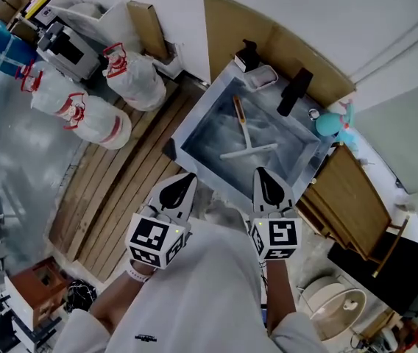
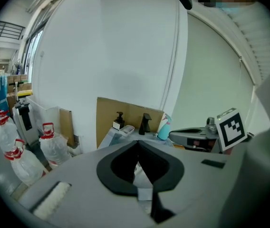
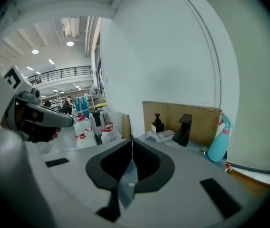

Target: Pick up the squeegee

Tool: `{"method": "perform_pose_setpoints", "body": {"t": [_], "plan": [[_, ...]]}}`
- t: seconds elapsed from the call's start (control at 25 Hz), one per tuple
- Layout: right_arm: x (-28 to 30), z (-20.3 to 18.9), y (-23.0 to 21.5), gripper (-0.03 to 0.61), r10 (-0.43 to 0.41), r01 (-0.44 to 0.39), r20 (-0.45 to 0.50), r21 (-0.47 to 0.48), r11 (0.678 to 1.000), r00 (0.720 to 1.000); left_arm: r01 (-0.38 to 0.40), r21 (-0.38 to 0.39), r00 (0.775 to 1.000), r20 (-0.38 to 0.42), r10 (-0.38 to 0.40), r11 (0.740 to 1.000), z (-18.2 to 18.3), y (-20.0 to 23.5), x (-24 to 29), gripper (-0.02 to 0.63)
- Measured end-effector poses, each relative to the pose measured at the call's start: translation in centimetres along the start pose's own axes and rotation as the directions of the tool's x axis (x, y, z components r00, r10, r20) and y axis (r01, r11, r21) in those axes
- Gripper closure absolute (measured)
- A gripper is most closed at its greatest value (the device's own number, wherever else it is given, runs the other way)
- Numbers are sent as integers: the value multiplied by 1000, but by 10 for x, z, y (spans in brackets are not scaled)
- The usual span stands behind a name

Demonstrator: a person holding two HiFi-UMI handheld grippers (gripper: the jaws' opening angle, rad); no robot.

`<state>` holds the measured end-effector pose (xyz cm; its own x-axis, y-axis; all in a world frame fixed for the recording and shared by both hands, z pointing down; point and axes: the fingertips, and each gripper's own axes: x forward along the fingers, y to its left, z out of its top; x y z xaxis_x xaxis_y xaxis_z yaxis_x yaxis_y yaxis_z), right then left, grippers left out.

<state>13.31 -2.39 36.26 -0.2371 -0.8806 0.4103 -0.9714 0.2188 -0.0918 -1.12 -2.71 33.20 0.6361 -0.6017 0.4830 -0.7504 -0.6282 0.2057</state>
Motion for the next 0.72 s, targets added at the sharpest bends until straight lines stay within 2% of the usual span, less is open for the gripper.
{"method": "perform_pose_setpoints", "body": {"t": [0.32,0.56,0.68,0.72], "plan": [[21,-10,-15,571,-20,20,-48,0,1000,999,-5,-24,1000,5,5,1000,8,14,21,609],[58,-18,-30,569,-13,13,-87,-3,1000,996,14,-17,999,-31,-14,1000,5,25,52,609],[83,-33,-37,490,6,-6,-134,5,1000,991,5,-39,999,-54,-7,999,-3,32,69,609],[90,-38,-39,483,9,-8,-144,9,1000,990,0,-47,998,-63,-3,999,-7,34,75,609]]}}
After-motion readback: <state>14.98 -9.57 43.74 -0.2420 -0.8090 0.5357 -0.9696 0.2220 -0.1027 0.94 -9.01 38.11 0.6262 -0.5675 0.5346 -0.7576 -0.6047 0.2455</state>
